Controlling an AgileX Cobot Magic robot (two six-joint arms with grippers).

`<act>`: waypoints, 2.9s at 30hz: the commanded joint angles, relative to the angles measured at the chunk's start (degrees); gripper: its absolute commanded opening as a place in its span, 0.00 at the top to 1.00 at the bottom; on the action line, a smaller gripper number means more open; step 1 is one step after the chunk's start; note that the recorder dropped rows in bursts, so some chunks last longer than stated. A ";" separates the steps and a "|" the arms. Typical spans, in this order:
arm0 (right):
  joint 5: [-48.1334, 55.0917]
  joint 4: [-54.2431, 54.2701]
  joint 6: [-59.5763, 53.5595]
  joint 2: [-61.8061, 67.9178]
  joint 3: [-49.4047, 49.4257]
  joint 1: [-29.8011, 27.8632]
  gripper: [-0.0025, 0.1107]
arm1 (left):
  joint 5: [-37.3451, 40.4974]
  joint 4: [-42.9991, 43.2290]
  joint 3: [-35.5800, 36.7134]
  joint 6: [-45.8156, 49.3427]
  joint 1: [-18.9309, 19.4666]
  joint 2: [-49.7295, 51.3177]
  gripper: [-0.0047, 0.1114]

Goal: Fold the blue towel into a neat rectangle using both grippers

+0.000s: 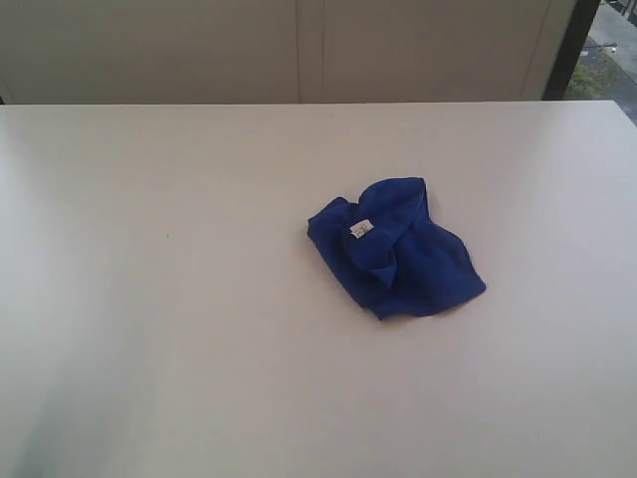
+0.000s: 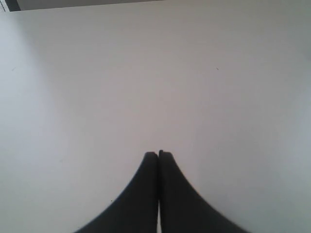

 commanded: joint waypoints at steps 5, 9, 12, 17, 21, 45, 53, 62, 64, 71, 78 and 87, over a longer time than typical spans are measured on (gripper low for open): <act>9.90 -0.42 -0.70 19.26 -20.08 -0.34 0.98 | -0.17 -0.39 0.30 0.00 0.17 -0.25 0.96; 11.04 0.66 3.48 37.79 -30.51 -0.34 0.98 | -0.17 -0.39 0.30 0.00 0.17 -0.25 0.96; 12.67 2.13 7.86 46.22 -32.64 -0.34 0.98 | -0.17 -0.39 0.30 0.00 0.17 -0.25 0.96; 12.80 7.49 8.88 61.10 -32.64 0.14 0.98 | -0.17 -0.39 0.30 0.00 0.17 -0.25 0.96; 12.24 15.04 8.88 70.76 -32.64 0.53 0.98 | -0.17 -0.39 0.30 0.00 0.17 -0.25 0.96; 15.48 23.54 5.84 96.14 -40.10 6.34 0.97 | -0.17 -0.39 0.30 0.00 0.17 -0.25 0.96; 12.79 24.71 5.84 99.15 -41.08 6.73 0.79 | -0.17 -0.39 0.30 0.00 0.17 -0.25 0.96; 12.76 24.83 5.59 102.55 -44.08 7.58 0.76 | -0.17 -0.39 0.30 0.00 0.17 -0.25 0.96; 12.76 24.83 5.59 103.23 -44.08 7.58 0.76 | -0.17 -0.39 0.30 0.00 0.17 -0.25 0.96; 12.65 25.29 5.59 105.45 -44.08 7.58 0.76 | -0.17 -0.39 0.30 0.00 0.17 -0.25 0.96; 16.16 25.42 5.59 105.44 -44.08 7.58 0.76 | -0.17 -0.39 0.30 0.00 0.17 -0.25 0.96; 19.91 25.42 2.87 105.44 -44.08 7.95 0.76 | -0.17 -0.39 0.30 0.00 0.17 -0.25 0.96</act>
